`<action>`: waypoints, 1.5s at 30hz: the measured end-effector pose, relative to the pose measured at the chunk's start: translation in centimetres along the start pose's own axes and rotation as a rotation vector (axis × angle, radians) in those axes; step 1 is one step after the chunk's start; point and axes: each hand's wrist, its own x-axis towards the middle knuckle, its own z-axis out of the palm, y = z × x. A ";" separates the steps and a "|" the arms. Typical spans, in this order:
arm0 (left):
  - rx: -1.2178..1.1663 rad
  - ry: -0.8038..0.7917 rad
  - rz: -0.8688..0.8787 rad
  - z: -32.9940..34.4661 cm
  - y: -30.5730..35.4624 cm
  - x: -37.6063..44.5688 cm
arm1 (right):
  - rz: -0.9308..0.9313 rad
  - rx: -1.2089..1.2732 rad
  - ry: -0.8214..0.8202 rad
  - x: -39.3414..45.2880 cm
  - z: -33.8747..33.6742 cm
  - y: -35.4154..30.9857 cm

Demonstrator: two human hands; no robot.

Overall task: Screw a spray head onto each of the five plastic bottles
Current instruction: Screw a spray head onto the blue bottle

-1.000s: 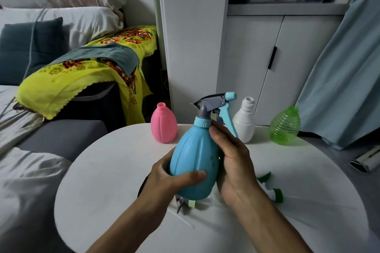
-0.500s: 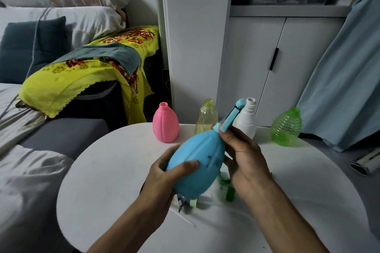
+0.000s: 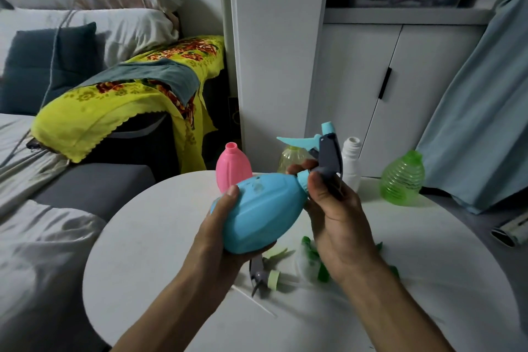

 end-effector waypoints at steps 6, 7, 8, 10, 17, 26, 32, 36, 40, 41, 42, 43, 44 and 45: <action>0.039 0.035 0.000 0.6 -0.7 -0.6 | 0.007 -0.022 0.059 -0.1 0.1 0.2; 0.057 -0.017 -0.120 0.7 -0.6 -0.7 | 0.057 0.003 0.000 0.1 -0.2 -0.1; 0.077 -0.071 -0.227 0.7 -0.4 -0.8 | 0.101 0.013 -0.051 0.2 -0.5 -0.4; 0.096 -0.097 -0.306 0.6 -0.6 -0.6 | 0.144 -0.009 -0.096 0.5 -0.8 -0.6; 0.183 0.030 -0.024 1.2 -2.5 -0.4 | 0.191 0.004 0.137 0.4 -0.3 -0.3; 1.122 -0.348 0.423 -0.5 -0.2 0.2 | 0.103 -0.185 -0.220 0.1 -1.0 -1.2; 1.239 -0.165 0.580 -0.6 -1.9 0.1 | 0.025 -0.387 0.053 -0.6 0.4 0.0; 1.312 -0.133 0.693 -0.1 -3.2 -0.2 | 0.019 -0.409 0.135 -0.8 0.4 0.5; 1.239 -0.210 0.621 -0.2 -2.8 0.4 | 0.056 -0.454 -0.006 -0.7 0.0 -0.1; 1.217 -0.217 0.619 -0.3 -2.7 0.5 | 0.057 -0.469 0.000 -0.6 0.0 0.0; 1.209 -0.207 0.637 -0.2 -2.7 0.5 | 0.047 -0.483 0.019 -0.6 0.1 0.2; 1.210 -0.185 0.662 -0.1 -2.8 0.5 | 0.025 -0.492 0.046 -0.5 0.2 0.6; 1.215 -0.161 0.684 0.0 -3.1 0.4 | 0.005 -0.499 0.088 -0.6 0.5 0.9; 1.218 -0.141 0.696 0.0 -3.4 0.4 | -0.008 -0.495 0.129 -0.6 0.8 1.2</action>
